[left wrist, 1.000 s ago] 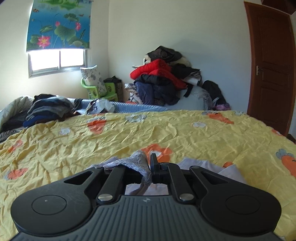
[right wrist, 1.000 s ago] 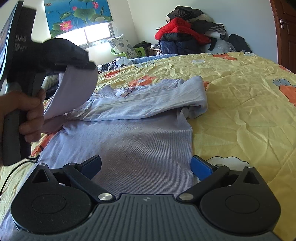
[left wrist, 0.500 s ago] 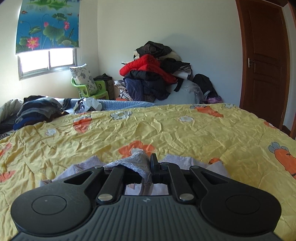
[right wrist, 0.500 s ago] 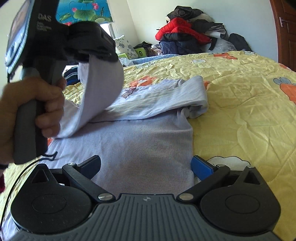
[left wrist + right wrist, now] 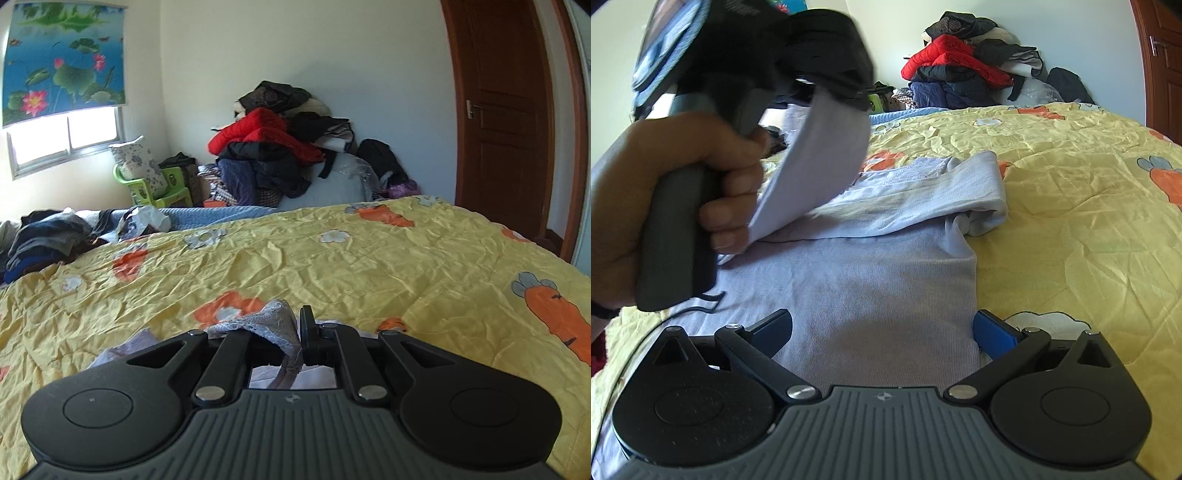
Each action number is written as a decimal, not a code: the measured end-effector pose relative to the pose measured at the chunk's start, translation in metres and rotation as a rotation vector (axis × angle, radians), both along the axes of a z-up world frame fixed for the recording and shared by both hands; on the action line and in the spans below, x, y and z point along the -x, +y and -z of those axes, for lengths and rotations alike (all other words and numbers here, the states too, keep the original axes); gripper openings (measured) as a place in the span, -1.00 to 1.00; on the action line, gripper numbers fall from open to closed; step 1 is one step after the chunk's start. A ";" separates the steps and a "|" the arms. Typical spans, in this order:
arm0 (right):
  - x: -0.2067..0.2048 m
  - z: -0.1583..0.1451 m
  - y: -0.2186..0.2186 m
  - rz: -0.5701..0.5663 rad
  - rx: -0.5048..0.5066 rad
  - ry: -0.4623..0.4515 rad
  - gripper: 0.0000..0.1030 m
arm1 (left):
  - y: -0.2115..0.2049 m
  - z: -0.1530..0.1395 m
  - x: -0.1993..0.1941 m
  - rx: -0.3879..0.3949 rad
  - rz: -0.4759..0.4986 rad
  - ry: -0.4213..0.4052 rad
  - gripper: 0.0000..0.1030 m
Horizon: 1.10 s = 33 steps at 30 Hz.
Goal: Fold small clothes
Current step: 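Lower the held sleeve onto the first folded sleeve with the left gripper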
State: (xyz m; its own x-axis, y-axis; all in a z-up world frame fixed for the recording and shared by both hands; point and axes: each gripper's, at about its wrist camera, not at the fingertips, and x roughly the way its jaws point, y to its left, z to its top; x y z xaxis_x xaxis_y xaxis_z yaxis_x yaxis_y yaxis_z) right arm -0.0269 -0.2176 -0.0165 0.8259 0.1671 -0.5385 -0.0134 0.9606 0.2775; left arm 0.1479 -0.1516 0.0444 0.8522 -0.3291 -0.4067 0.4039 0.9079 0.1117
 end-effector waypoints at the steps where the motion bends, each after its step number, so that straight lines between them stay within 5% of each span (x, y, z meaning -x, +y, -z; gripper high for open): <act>1: 0.000 0.000 -0.002 0.000 -0.011 -0.003 1.00 | -0.005 0.000 0.002 -0.007 0.009 -0.008 -0.85; 33: -0.001 0.000 -0.001 -0.001 -0.008 -0.001 1.00 | -0.063 0.022 0.012 -0.073 0.208 0.101 -0.85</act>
